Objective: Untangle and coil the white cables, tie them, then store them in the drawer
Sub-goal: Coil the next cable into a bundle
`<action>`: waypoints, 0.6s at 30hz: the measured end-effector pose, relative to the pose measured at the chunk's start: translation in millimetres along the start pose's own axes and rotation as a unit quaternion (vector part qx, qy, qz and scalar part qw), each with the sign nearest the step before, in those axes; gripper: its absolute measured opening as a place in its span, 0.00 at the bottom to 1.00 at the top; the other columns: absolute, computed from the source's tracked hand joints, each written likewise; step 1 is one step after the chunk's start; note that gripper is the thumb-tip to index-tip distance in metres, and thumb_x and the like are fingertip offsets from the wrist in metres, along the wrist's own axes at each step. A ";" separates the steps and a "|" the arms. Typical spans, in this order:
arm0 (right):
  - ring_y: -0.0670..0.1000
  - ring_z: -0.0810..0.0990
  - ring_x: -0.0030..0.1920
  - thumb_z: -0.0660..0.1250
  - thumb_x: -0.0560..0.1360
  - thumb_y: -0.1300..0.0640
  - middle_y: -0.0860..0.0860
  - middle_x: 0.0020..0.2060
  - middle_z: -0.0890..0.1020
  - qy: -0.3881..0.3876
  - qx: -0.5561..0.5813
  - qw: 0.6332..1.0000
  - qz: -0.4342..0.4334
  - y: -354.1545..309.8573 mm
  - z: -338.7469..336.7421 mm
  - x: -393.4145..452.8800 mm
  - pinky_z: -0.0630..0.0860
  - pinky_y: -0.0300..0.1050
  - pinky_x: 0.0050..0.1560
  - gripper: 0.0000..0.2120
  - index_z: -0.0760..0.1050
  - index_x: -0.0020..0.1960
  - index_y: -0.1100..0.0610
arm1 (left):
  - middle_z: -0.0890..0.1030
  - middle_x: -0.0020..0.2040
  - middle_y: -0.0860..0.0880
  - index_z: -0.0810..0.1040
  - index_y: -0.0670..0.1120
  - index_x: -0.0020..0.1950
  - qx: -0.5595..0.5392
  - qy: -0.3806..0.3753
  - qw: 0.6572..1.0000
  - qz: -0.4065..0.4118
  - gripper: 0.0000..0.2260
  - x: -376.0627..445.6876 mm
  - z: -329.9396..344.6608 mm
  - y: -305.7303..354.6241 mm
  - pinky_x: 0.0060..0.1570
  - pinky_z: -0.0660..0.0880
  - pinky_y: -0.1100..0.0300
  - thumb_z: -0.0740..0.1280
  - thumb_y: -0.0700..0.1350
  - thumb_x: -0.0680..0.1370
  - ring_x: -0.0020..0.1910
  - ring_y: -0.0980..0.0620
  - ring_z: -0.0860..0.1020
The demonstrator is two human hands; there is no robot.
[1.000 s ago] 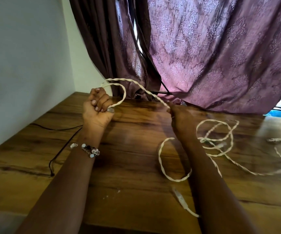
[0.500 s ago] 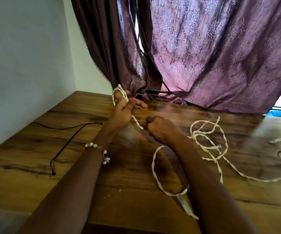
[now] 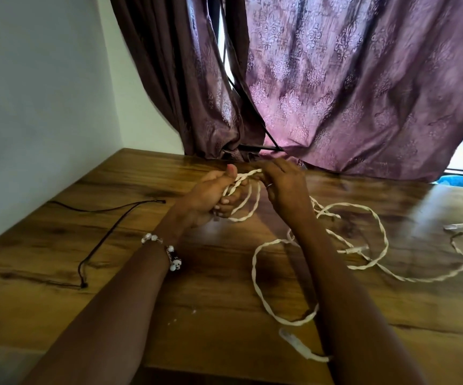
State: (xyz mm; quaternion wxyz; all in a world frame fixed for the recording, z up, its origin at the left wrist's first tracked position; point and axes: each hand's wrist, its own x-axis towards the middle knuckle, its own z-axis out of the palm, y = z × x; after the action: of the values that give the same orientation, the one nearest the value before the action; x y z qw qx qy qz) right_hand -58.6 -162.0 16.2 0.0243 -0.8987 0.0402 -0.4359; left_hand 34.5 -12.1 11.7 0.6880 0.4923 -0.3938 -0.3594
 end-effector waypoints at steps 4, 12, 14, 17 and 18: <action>0.54 0.75 0.37 0.61 0.77 0.55 0.57 0.37 0.78 0.005 0.106 0.994 0.035 -5.8 6.6 -2.1 0.61 0.41 0.38 0.12 0.75 0.45 0.63 | 0.63 0.19 0.51 0.71 0.43 0.39 -0.069 -0.028 0.996 -0.054 0.21 -1.0 -1.3 -1.4 0.22 0.52 0.69 0.50 0.55 0.82 0.14 0.59 0.56; 0.38 0.71 0.36 0.63 0.76 0.58 0.42 0.37 0.75 -0.006 0.204 0.978 0.050 -3.8 15.5 -7.3 0.66 0.32 0.38 0.08 0.76 0.49 0.63 | 0.63 0.20 0.54 0.67 0.47 0.37 -0.252 -0.037 0.967 -0.010 0.17 1.3 -5.8 9.2 0.15 0.53 0.70 0.52 0.55 0.81 0.14 0.60 0.58; 0.44 0.74 0.39 0.61 0.74 0.63 0.46 0.39 0.76 -0.047 0.173 0.983 0.050 2.1 17.1 -13.5 0.72 0.41 0.40 0.09 0.76 0.53 0.63 | 0.63 0.20 0.54 0.68 0.48 0.36 -0.320 -0.041 0.945 0.050 0.17 -0.2 -12.3 16.8 0.15 0.53 0.67 0.53 0.55 0.79 0.16 0.59 0.54; 0.59 0.78 0.46 0.61 0.70 0.68 0.58 0.45 0.80 -0.137 0.064 0.986 0.069 6.5 18.8 -18.4 0.75 0.53 0.47 0.17 0.74 0.59 0.62 | 0.64 0.21 0.54 0.69 0.47 0.37 -0.384 -0.016 0.911 0.148 0.20 -2.7 -27.6 23.5 0.17 0.55 0.66 0.49 0.56 0.82 0.19 0.58 0.53; 0.61 0.78 0.50 0.62 0.72 0.67 0.60 0.49 0.80 -0.168 0.022 0.984 0.059 5.8 19.6 -19.0 0.74 0.54 0.51 0.18 0.73 0.61 0.61 | 0.64 0.21 0.54 0.69 0.47 0.37 -0.400 -0.004 0.900 0.173 0.21 -3.4 -32.4 24.7 0.17 0.55 0.66 0.48 0.57 0.82 0.18 0.58 0.55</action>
State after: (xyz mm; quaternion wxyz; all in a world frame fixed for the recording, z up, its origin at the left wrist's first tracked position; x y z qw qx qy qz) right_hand -55.2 -165.9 -11.2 0.0764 -0.9545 0.0786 -0.2774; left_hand 64.7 10.1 28.1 0.8765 0.0986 -0.2987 -0.3644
